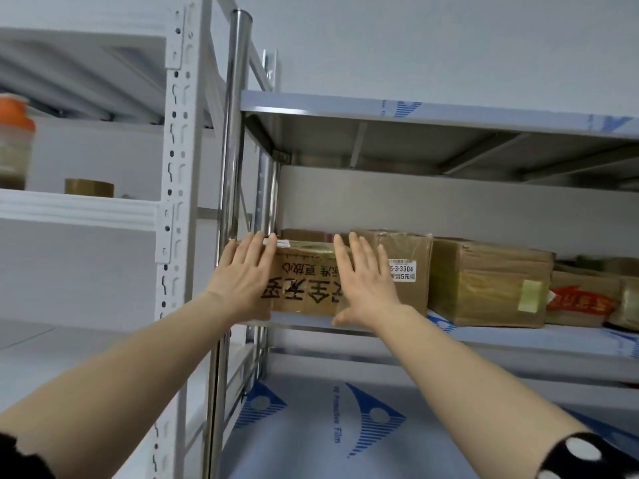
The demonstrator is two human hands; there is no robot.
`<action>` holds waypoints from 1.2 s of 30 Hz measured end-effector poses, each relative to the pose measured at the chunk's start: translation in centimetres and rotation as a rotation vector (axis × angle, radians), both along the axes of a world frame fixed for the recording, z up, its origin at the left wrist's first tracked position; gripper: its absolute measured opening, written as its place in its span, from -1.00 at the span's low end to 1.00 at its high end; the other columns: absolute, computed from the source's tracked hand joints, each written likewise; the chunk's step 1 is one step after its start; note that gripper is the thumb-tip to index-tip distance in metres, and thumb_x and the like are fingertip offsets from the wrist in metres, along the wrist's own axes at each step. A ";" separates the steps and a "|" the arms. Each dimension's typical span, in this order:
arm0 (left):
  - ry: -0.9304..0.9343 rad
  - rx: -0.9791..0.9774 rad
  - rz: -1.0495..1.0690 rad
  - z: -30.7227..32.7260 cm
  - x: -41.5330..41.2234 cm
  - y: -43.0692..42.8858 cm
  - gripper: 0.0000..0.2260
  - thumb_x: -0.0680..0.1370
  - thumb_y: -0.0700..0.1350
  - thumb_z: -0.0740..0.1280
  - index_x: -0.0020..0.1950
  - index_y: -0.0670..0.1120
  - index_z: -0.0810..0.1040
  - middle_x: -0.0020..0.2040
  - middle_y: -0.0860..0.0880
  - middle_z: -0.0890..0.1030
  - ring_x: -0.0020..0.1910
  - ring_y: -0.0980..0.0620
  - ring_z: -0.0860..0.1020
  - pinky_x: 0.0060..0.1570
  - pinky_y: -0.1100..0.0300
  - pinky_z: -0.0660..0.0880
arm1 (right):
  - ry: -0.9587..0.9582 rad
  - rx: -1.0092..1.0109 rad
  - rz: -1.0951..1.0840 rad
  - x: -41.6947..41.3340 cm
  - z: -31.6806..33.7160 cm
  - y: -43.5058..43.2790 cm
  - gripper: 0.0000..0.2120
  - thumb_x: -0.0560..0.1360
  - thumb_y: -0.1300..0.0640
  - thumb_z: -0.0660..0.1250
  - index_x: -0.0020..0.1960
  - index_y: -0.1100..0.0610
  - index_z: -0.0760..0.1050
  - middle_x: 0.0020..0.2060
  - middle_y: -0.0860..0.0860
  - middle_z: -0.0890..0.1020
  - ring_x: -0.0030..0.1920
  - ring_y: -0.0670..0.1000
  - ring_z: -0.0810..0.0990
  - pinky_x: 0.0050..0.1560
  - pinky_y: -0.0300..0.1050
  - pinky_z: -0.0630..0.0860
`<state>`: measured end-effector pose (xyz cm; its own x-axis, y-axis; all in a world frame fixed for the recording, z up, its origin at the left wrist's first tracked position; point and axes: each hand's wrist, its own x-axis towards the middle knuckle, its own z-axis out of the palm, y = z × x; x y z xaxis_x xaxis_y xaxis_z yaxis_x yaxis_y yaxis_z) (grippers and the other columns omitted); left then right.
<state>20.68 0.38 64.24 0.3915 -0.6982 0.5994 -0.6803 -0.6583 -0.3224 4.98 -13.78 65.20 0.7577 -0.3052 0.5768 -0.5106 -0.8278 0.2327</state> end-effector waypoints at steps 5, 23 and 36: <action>-0.096 0.034 0.007 -1.3 1.8 -0.4 0.22 0.36 0.30 0.40 0.39 -0.18 -0.57 0.53 -0.24 -0.24 0.53 -0.20 -0.23 0.47 -0.16 -0.26 | 0.067 -0.123 -0.043 2.0 -1.1 -0.5 0.39 0.24 -0.24 0.52 0.37 0.08 -0.64 0.48 0.20 -0.39 0.49 0.20 -0.39 0.30 0.26 -0.46; -0.325 -0.106 -0.191 -2.5 1.7 -0.2 0.16 0.06 0.06 0.56 0.50 -0.25 0.05 0.30 -0.28 0.37 0.33 -0.27 0.35 0.41 -0.13 0.13 | 0.009 -0.199 0.003 0.2 -2.2 0.2 0.16 0.42 0.13 0.42 0.38 0.00 -0.61 0.52 0.20 -0.21 0.53 0.17 -0.24 0.42 0.30 -0.32; -0.237 -0.088 -0.156 -2.2 -1.2 3.1 0.18 0.08 0.10 0.55 0.52 -0.18 -0.03 0.39 -0.16 0.18 0.40 -0.15 0.13 0.23 -0.42 0.25 | -0.234 0.234 0.168 -2.4 -2.7 2.6 0.17 0.36 -0.26 0.40 0.47 -0.02 -0.51 0.48 0.03 -0.42 0.49 0.06 -0.39 0.47 0.16 -0.22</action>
<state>19.52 3.50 62.00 0.1251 -0.6804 0.7221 -0.6882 -0.5838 -0.4308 2.55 -11.20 62.49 0.6643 -0.3317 0.6698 -0.3799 -0.9216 -0.0796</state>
